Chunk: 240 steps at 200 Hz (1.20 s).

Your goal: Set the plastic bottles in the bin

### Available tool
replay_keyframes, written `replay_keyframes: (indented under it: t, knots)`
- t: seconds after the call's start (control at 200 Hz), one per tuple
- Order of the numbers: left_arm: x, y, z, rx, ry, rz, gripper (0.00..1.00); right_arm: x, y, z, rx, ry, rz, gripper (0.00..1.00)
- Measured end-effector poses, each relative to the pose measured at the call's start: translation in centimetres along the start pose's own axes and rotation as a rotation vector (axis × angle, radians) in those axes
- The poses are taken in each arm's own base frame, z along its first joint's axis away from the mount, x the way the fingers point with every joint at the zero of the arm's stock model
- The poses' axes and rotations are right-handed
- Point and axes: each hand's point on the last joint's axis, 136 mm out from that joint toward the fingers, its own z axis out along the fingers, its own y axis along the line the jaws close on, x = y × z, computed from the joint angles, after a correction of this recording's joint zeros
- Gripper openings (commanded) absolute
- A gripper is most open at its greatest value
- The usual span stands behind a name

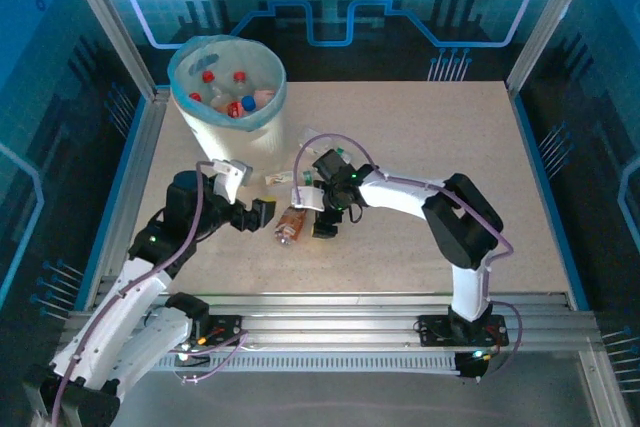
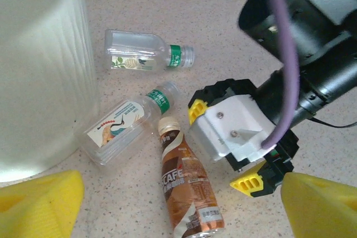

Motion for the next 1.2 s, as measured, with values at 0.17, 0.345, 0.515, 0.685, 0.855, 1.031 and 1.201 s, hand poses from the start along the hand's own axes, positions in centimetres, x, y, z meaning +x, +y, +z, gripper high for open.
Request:
replay_keyframes:
  t: [0.17, 0.345, 0.515, 0.685, 0.855, 1.031, 1.201]
  knots:
    - [-0.4, 0.7, 0.8, -0.036, 0.095, -0.121, 0.84, -1.7, -0.9, -4.4, 0.071, -0.078, 0.143, 0.92]
    - [2.7, 0.4, 3.2, -0.057, 0.281, -0.234, 0.85, -1.5, -2.9, -7.7, 0.12, -0.132, 0.374, 0.89]
    - [7.0, -1.2, 5.8, -0.065, 0.497, -0.239, 0.86, 1.5, -4.8, -9.7, 0.161, -0.13, 0.609, 0.9]
    - [9.6, -1.9, 8.0, -0.092, 0.639, -0.208, 0.86, 2.3, -4.8, -10.5, 0.167, -0.118, 0.7, 0.9]
    - [11.1, -1.2, 9.9, -0.142, 0.712, -0.208, 0.86, 2.2, -4.6, -11.5, 0.176, -0.129, 0.726, 0.91]
    - [13.4, -1.5, 11.4, -0.155, 0.784, -0.21, 0.85, 2.0, -4.6, -12.5, 0.196, -0.14, 0.745, 0.91]
    - [15.5, -2.8, 12.5, -0.134, 0.845, -0.188, 0.82, 1.9, -4.5, -13.2, 0.204, -0.155, 0.808, 0.92]
